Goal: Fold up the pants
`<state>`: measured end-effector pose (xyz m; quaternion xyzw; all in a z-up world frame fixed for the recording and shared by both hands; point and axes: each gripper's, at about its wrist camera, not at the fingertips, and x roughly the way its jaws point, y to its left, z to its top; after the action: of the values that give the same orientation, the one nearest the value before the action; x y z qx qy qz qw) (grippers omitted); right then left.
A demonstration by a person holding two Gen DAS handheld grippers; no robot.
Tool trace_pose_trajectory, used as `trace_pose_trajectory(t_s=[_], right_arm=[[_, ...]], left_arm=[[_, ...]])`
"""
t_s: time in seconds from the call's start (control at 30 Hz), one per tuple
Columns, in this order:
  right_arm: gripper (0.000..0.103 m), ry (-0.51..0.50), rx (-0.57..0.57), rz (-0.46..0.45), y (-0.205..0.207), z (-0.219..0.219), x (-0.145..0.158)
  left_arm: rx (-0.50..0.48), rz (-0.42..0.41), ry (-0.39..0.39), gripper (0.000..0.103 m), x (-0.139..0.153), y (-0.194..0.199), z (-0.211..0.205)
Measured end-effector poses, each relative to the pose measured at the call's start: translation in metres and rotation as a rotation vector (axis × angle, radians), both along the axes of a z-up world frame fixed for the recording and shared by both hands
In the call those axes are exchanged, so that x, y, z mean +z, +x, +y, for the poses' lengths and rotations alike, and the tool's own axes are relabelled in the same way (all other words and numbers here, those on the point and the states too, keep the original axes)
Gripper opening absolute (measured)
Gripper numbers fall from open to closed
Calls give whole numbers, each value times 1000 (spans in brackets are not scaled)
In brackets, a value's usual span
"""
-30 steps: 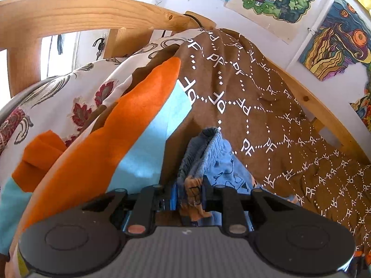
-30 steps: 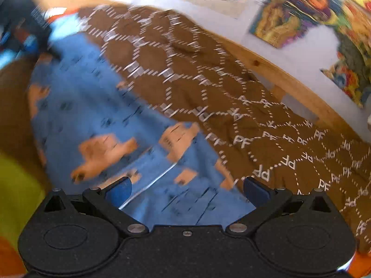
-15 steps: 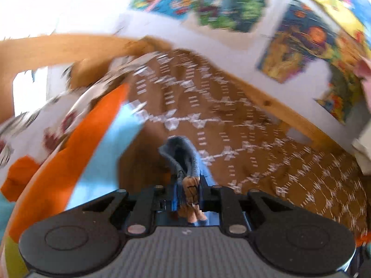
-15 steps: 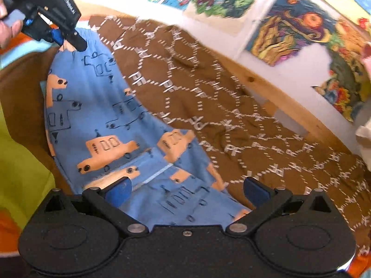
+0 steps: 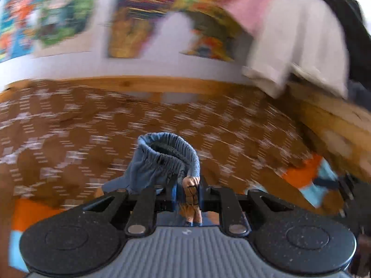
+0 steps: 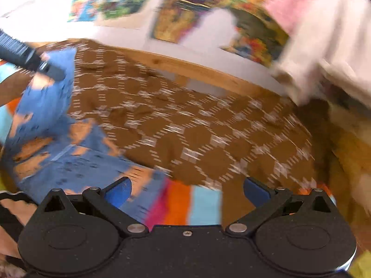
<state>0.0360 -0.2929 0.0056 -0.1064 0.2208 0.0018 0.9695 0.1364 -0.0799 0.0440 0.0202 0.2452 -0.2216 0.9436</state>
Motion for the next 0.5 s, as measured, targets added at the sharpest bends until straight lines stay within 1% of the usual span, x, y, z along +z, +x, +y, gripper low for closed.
trace_pose_trajectory(t_s=[0.07,0.13,0.27,0.3,0.33,0.4,0.43,0.5], right_arm=[[102,38,-57,15,-1,-20,-2],[102,71,-115,36,-4,-36,-4],[102,123,-139,66,-9,-53,-10],[102,137,-140,74,-10,-55,-11],[102,150,-136,80,-12,-55,-12],[102,196,-103,96,-11,-56,-13],[102,230,-74,107,-9,-56,-13],[102,293,-19,127,-5,-55,-11]], left_arm=[[-56,30,27,19,-13,-3,-28],[-92,65,40,20,-30,-3,-49],[-136,107,92,27,-65,-8,-73],[-139,113,102,35,-72,-11,-73],[-150,115,103,46,-76,-13,-72],[-170,101,99,57,-77,-24,-68],[-176,88,104,63,-77,-28,-67],[-188,73,131,65,-75,-35,-64]])
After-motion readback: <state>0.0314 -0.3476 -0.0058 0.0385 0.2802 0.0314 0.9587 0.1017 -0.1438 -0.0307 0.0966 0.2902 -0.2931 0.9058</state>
